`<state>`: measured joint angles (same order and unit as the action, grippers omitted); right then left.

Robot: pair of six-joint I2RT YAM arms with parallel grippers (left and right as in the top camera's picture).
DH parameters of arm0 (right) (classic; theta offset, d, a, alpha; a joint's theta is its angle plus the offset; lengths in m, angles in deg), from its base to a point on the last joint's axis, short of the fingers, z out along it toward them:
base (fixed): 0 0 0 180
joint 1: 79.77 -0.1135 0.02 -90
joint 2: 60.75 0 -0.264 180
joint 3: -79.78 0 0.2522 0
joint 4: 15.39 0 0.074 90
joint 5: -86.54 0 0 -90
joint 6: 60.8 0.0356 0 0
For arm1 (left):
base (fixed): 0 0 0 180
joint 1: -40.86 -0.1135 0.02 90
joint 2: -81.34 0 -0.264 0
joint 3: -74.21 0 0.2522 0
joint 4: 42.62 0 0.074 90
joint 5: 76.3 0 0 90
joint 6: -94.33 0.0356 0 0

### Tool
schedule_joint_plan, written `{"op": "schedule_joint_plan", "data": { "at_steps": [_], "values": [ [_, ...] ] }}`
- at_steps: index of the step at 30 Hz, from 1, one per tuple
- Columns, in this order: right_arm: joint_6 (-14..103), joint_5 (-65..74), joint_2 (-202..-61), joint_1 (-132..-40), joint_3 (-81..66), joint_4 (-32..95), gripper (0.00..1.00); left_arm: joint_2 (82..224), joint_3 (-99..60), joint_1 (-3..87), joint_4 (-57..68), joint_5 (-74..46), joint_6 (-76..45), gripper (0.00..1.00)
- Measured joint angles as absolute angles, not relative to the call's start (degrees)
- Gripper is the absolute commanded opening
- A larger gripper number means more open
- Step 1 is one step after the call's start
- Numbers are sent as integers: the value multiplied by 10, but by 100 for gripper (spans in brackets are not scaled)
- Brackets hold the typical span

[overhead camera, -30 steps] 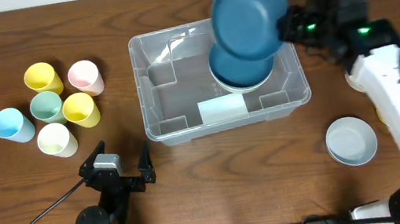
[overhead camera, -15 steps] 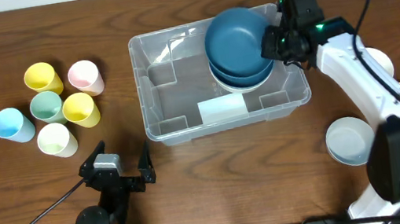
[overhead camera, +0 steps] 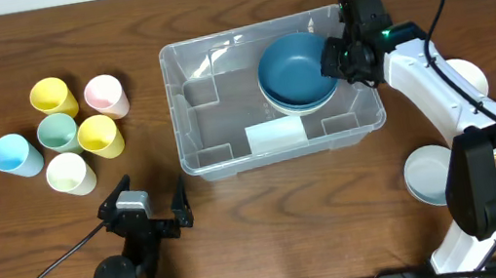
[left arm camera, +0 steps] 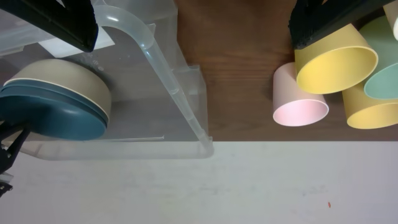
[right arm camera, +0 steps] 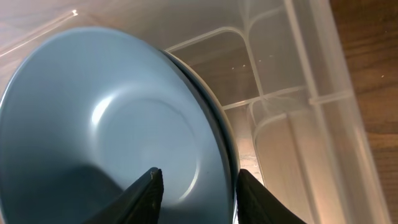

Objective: Pack container
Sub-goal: 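Stack the second teal bowl onto the bowls in the container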

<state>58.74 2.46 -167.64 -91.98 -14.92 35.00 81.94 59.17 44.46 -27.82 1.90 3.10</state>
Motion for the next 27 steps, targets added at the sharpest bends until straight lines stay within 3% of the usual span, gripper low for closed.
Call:
{"op": "schedule_joint_plan", "data": {
  "at_steps": [7,13,20,27],
  "values": [
    [570,38,-1646,-920,-151,376,65,819,592,445,-278,19,31,98],
    [550,46,-1524,-918,-180,427,86,819,592,445,-278,19,31,98],
    [543,-5,-1400,-849,-194,548,91,819,592,445,-278,19,31,98],
    [559,-49,-1415,-718,-182,610,89,819,592,445,-278,19,31,98]
  ]
}}
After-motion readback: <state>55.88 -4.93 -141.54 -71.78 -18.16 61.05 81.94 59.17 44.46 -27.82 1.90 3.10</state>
